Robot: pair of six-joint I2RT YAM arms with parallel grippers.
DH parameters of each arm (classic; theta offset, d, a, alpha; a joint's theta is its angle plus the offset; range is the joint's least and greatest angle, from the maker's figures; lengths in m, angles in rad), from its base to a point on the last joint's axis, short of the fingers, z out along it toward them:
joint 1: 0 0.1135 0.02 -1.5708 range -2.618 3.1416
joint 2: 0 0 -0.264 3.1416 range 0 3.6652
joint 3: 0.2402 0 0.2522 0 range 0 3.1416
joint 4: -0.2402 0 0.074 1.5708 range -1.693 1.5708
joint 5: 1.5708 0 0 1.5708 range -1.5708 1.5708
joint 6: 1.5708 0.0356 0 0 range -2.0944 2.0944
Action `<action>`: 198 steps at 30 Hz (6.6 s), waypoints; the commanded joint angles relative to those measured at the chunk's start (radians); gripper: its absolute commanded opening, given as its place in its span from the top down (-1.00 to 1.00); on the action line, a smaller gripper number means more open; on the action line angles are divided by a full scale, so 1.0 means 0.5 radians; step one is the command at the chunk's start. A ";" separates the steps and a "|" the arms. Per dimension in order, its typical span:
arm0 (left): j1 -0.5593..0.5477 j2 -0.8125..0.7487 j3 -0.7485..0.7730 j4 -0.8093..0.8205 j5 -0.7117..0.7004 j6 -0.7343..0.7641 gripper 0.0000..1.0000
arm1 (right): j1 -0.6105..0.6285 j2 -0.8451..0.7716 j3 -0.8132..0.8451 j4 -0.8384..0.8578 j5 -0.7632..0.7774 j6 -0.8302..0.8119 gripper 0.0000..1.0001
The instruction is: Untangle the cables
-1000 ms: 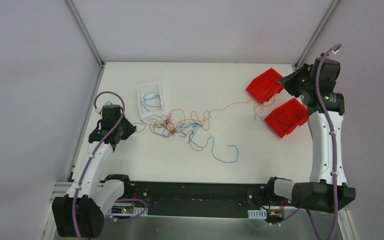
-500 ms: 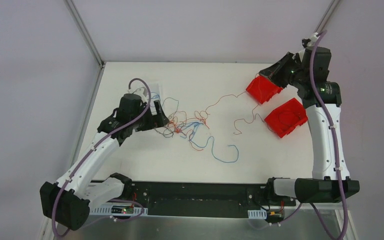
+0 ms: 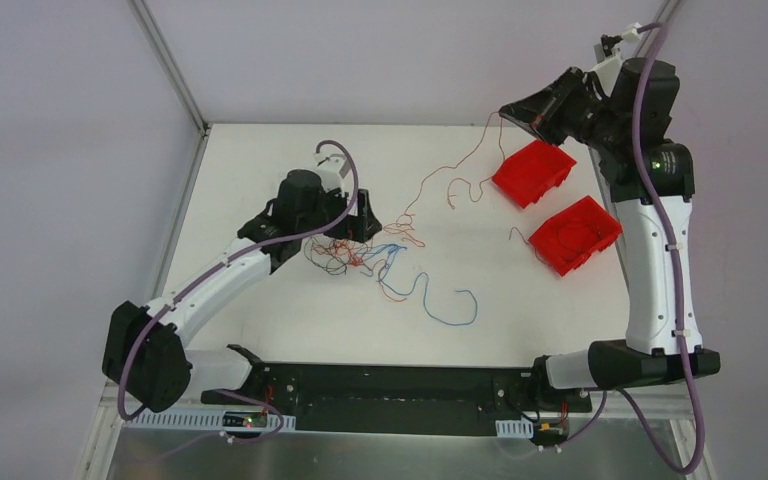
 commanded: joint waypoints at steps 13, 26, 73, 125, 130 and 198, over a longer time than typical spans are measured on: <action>-0.059 0.755 0.151 1.063 0.542 0.222 -0.70 | 0.017 0.069 0.074 0.402 -0.284 0.370 1.00; -0.089 0.889 0.134 0.884 0.311 0.221 1.00 | -0.171 0.051 0.088 0.396 -0.224 0.401 1.00; -0.108 0.292 0.274 0.795 0.443 0.151 -0.96 | 0.056 -0.107 -0.420 0.162 0.019 -0.066 1.00; -0.163 -0.375 -0.065 -0.095 -0.519 0.283 -0.98 | -0.726 1.228 0.931 0.756 0.060 0.429 1.00; -0.162 -0.378 -0.064 -0.098 -0.516 0.269 -0.98 | -0.778 1.248 0.954 0.846 0.019 0.498 1.00; -0.165 -0.381 -0.087 -0.079 -0.519 0.303 -0.98 | -0.724 1.350 0.148 0.723 0.508 0.168 1.00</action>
